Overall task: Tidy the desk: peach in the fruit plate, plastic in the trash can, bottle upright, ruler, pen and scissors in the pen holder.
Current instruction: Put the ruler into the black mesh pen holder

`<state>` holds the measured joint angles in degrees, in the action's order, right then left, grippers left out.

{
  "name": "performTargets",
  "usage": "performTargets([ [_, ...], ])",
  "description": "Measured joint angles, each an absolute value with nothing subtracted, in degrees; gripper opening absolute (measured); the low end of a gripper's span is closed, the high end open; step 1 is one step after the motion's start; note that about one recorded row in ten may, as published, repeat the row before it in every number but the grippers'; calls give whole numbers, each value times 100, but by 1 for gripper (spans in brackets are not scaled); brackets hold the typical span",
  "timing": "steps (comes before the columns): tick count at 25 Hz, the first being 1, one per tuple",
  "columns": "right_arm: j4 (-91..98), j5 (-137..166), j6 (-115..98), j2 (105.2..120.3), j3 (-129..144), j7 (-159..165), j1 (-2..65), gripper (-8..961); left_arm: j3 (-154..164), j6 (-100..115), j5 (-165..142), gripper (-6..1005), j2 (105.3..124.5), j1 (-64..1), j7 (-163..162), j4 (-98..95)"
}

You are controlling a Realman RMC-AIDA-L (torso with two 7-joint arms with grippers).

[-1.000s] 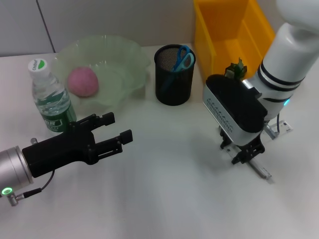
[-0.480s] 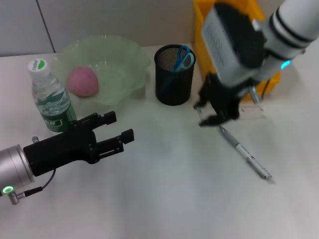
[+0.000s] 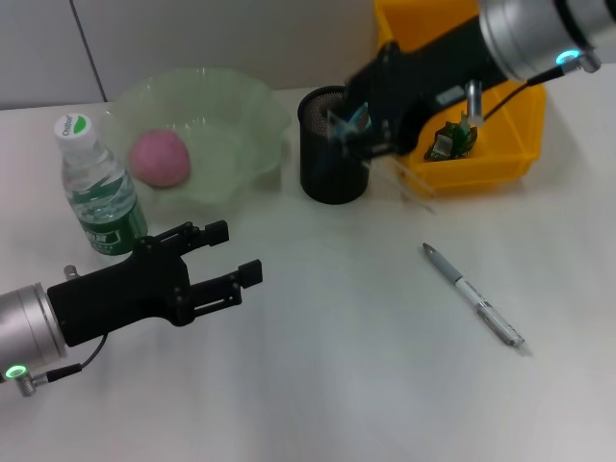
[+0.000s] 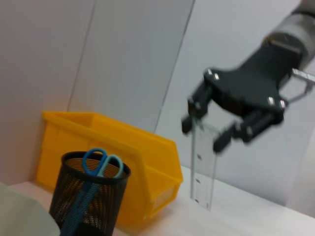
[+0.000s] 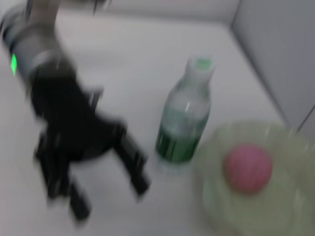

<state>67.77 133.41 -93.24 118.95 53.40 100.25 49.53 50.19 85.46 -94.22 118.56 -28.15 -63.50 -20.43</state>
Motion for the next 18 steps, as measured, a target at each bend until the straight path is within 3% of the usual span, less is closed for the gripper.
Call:
performTargets([
  [18,6475,10499,-7547,11902,4866,10224,3843,386,5240,8517,-9436,787,11848,-2839,-6062,-2062],
])
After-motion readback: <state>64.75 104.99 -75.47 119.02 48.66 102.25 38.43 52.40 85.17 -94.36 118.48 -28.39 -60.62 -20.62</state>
